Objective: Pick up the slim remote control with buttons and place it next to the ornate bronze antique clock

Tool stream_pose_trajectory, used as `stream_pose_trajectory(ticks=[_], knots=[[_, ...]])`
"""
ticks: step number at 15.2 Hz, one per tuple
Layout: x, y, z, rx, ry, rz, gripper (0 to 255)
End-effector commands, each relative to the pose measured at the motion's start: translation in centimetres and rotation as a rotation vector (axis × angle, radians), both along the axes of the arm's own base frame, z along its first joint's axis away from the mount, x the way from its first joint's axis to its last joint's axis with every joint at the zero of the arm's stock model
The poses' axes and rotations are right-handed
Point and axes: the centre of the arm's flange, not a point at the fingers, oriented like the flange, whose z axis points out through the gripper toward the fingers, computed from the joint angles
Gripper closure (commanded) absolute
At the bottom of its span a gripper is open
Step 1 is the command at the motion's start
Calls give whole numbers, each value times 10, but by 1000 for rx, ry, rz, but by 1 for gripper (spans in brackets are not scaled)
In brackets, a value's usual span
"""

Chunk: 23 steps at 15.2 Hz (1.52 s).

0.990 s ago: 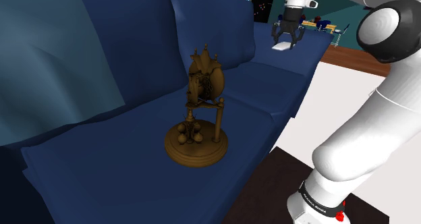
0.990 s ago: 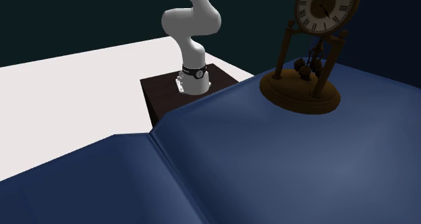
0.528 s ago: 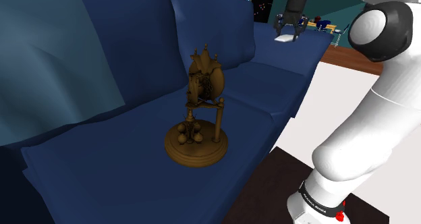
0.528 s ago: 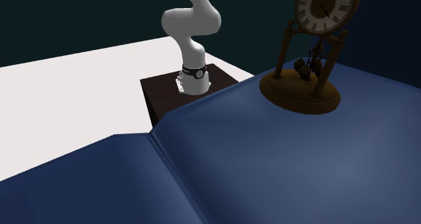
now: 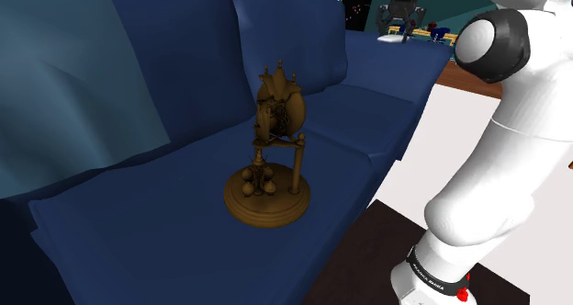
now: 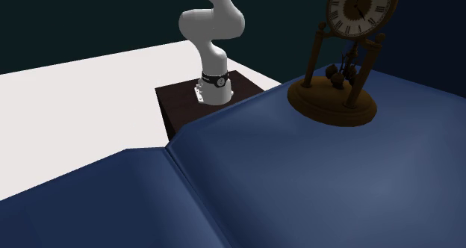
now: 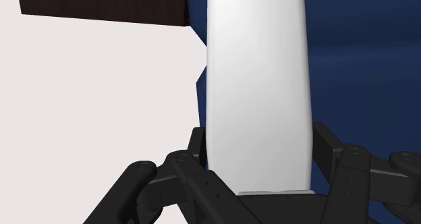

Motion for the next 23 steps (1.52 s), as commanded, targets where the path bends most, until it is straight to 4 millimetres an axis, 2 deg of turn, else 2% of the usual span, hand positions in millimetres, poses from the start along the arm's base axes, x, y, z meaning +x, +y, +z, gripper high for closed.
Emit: stream_pose_trajectory(ticks=[1,7,8,23], knots=[[-2,1,11,0,0,0,255],[-2,1,43,0,0,0,255],[-2,1,43,0,0,0,255],[-41,195,45,0,0,0,255]])
